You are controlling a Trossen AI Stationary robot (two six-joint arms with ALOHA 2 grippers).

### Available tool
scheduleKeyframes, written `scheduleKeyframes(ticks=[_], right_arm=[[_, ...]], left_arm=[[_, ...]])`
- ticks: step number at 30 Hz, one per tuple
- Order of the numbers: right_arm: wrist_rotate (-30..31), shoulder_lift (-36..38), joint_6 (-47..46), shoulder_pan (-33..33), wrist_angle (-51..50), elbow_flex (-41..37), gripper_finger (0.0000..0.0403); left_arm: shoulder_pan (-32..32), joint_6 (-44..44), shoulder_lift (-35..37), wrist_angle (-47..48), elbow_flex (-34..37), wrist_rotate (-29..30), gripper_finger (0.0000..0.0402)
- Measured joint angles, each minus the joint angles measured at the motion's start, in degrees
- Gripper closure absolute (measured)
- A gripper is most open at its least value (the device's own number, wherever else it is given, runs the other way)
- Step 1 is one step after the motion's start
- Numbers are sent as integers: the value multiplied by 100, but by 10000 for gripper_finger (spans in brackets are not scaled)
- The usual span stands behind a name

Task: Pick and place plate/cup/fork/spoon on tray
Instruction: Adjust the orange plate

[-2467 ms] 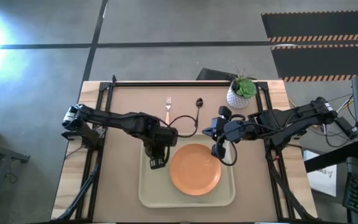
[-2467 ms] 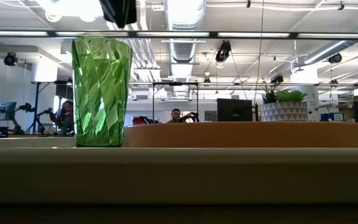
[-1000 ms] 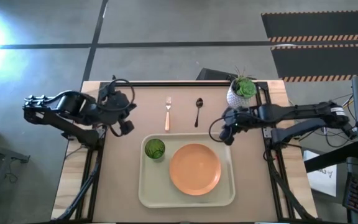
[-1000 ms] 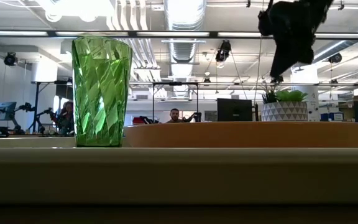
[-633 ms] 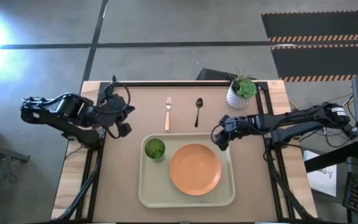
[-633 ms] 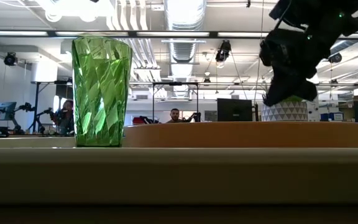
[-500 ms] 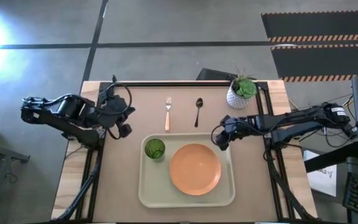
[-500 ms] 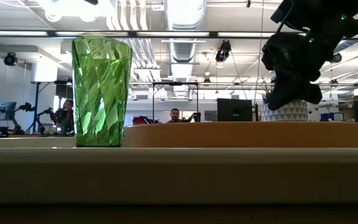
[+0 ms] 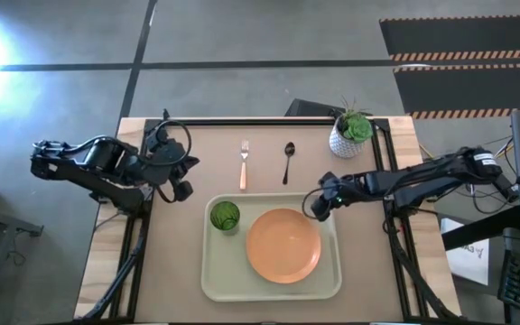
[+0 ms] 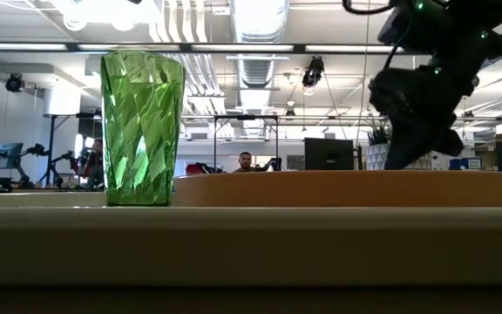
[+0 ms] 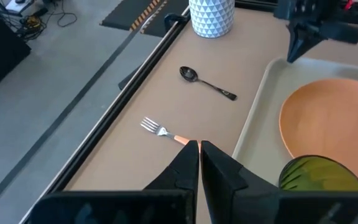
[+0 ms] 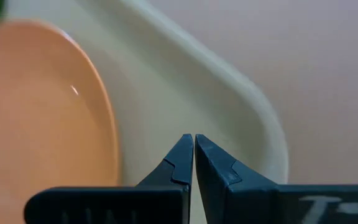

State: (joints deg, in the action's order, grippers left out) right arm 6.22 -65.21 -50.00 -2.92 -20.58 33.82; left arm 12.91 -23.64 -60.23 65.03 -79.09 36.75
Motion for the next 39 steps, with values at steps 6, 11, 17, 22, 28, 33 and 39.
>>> scheduleKeyframes(ticks=[6, 11, 17, 22, 28, 33, 39], right_arm=[[-73, -779, -299, -412, 280, 50, 394], [-178, -1281, -413, -621, 866, 55, 394], [-135, -1713, -533, -727, 1503, 76, 394], [-151, -1783, -548, -760, 1740, 72, 394], [-175, -1698, -511, -758, 1703, 61, 394], [-182, -1683, -602, -758, 1675, 61, 394], [-186, -1664, -795, -760, 1545, 66, 394]], left_arm=[[0, 2, -19, -5, 0, 0, 402], [0, 2, -28, -12, 0, -2, 402], [-1, 4, -43, -12, 0, -19, 402], [0, 4, -41, -12, 0, -22, 402], [-1, 9, -36, -11, 0, -24, 402], [0, 9, -34, -10, 0, -24, 402], [-1, 9, -35, -10, 0, -24, 402]])
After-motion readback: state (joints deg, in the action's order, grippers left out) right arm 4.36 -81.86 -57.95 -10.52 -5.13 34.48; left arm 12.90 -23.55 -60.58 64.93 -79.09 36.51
